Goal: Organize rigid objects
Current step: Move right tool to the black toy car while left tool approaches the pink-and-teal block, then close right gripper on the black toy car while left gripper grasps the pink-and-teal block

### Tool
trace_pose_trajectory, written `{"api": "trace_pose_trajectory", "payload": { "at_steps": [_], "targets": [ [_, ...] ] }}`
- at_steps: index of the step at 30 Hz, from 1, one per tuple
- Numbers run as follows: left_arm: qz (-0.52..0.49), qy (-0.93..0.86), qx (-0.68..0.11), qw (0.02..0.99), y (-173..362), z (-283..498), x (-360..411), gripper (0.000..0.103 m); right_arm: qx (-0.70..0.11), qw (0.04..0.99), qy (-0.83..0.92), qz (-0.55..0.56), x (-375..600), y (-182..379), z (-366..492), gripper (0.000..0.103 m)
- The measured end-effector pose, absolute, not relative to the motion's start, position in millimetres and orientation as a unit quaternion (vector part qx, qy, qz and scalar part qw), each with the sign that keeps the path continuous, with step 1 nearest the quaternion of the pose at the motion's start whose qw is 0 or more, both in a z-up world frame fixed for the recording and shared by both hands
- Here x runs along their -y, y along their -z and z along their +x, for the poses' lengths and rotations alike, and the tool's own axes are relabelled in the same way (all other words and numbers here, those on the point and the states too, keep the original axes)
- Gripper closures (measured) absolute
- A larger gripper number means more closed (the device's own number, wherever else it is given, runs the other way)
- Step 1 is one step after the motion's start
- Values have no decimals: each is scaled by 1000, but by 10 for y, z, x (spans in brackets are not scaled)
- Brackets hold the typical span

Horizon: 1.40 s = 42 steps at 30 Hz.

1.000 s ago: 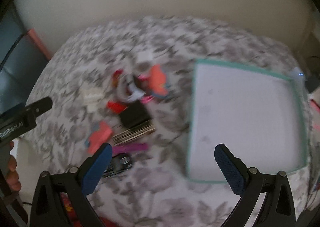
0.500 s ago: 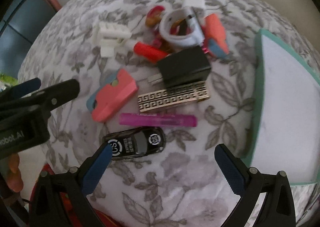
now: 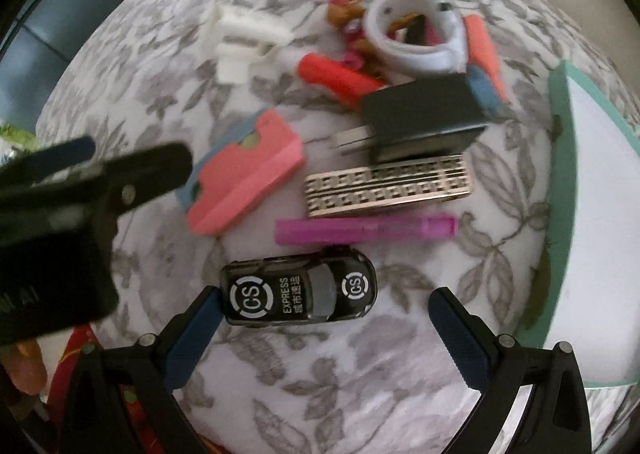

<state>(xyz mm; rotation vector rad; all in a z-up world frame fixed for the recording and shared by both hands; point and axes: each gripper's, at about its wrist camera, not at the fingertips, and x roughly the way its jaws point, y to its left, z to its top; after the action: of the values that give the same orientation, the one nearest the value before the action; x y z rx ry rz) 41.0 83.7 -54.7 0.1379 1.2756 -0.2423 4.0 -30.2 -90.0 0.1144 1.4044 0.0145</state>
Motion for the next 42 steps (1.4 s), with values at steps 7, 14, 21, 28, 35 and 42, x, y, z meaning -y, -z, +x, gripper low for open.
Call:
{"api": "trace_pose_trajectory", "payload": {
  "at_steps": [7, 14, 21, 28, 35, 42],
  "targets": [
    [85, 131, -592, 791, 558, 375, -695, 0, -646, 758, 30, 82, 546, 913, 55, 2],
    [118, 152, -589, 785, 584, 325, -517, 9, -642, 758, 36, 104, 897, 767, 36, 12],
    [128, 168, -606, 767, 717, 351, -417, 32, -642, 760, 37, 99, 1047, 741, -61, 20],
    [123, 175, -618, 757, 817, 384, -391, 53, -639, 763, 37, 85, 963, 785, -82, 20],
    [129, 172, -615, 758, 847, 371, -352, 54, -637, 767, 40, 67, 811, 799, -83, 20],
    [136, 168, -617, 757, 861, 367, -327, 54, -638, 768, 44, 36, 679, 840, -71, 24]
  ]
}}
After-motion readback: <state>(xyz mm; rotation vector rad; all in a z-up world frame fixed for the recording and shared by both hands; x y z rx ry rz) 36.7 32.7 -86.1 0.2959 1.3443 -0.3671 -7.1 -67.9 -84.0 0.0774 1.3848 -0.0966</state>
